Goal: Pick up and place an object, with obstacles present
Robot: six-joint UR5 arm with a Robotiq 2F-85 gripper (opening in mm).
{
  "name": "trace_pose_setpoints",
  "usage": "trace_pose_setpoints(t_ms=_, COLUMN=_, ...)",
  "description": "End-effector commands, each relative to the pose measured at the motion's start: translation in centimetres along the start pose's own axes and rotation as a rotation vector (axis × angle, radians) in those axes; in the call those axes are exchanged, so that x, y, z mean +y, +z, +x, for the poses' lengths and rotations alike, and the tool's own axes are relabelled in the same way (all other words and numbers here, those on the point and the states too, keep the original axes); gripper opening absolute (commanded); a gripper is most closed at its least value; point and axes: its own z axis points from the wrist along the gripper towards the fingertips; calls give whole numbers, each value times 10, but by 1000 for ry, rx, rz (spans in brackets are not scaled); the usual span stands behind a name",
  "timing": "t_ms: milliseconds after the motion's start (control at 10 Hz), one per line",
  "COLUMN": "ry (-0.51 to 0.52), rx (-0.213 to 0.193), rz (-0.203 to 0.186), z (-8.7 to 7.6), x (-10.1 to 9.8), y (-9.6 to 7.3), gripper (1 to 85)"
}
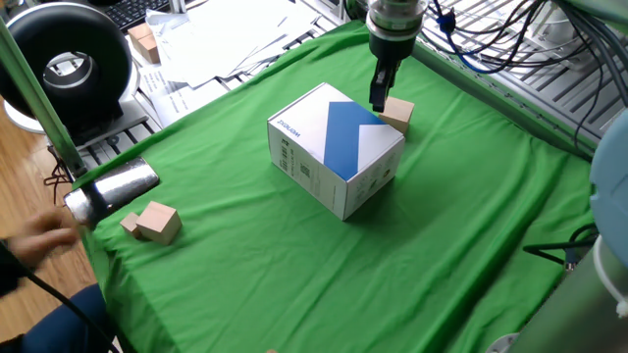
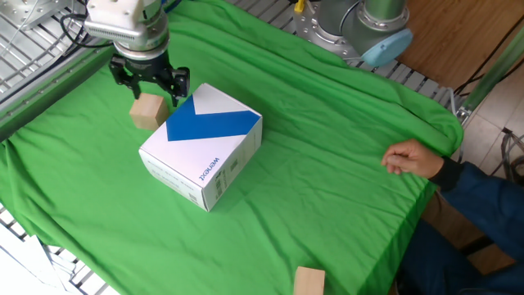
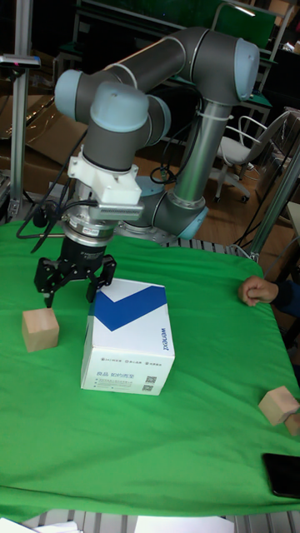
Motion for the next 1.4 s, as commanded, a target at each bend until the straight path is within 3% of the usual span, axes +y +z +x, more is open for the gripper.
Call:
trace_pose_setpoints(t_ms=0, ry=5, rx=-10, rz=-6, z=7, x=-8, y=15, gripper=850)
trace_pose_setpoints(t_ms=800, ry=79, rx=-30, rz=-8, z=37, x=-19, y=36, gripper=850)
trace_pose_setpoints(t_ms=1100, ry=82, rx=-29, rz=-24, z=32, x=-13, y=29, gripper=850)
trace_pose_setpoints(t_ms=1300, ry=59, rx=-54, rz=-59, z=25, x=-4, y=28, gripper=850)
